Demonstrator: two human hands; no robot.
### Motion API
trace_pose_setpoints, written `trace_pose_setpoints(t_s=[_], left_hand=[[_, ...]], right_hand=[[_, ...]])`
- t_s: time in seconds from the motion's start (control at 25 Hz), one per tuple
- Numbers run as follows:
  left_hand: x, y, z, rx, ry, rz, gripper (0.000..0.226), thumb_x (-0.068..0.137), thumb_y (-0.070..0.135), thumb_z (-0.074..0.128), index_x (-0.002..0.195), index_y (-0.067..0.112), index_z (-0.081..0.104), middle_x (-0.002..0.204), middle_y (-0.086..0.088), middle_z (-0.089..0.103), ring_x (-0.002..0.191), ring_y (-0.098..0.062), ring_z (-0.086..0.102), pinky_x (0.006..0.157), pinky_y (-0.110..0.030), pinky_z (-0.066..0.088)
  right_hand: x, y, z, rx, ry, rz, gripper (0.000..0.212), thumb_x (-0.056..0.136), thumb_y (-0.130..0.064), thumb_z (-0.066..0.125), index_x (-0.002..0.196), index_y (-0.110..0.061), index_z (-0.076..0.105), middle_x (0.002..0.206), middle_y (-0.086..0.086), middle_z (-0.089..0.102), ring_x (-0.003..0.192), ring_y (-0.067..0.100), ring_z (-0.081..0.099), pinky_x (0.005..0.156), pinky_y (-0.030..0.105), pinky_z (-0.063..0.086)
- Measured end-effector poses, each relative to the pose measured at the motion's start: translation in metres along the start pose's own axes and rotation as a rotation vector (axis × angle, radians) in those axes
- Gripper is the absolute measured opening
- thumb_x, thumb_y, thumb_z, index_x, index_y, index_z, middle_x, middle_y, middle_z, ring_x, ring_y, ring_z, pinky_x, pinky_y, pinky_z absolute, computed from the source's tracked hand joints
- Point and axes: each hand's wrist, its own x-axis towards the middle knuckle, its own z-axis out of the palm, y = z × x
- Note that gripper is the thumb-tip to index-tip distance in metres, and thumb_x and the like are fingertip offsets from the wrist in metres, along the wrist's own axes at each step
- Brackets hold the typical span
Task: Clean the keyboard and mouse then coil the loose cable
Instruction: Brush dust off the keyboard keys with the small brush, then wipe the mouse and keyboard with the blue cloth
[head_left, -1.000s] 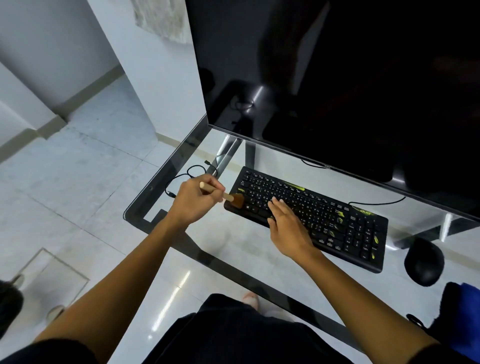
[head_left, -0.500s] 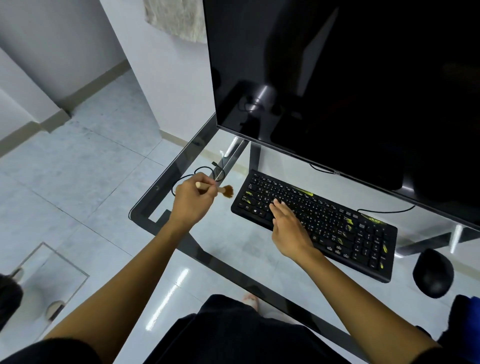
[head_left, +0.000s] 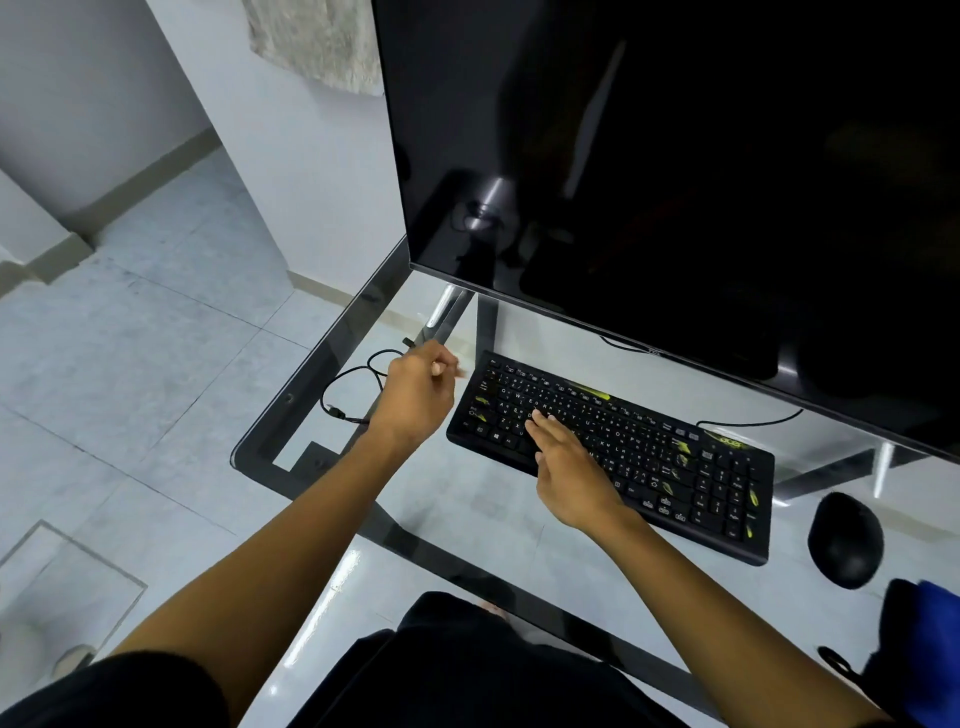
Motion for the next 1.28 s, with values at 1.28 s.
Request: trace_pose_setpoints(t_s=[1.28], left_hand=[[-0.073,0.081,0.055,-0.605,-0.110,-0.124,0.007,0.084,0.012,0.069,0.089,0.013,0.065,0.087,-0.004,0.073,0.089,-0.019,0.070,0.081,-0.031,0.055]], right_hand=[[-0.071,0.043,-0.051,0.289,0.346,0.102,0.046,0.098,-0.018,0.043,0.144,-0.024,0.037,0.152,-0.009,0.031,0.141,0.009,0.025,0.117,0.028,0.021]])
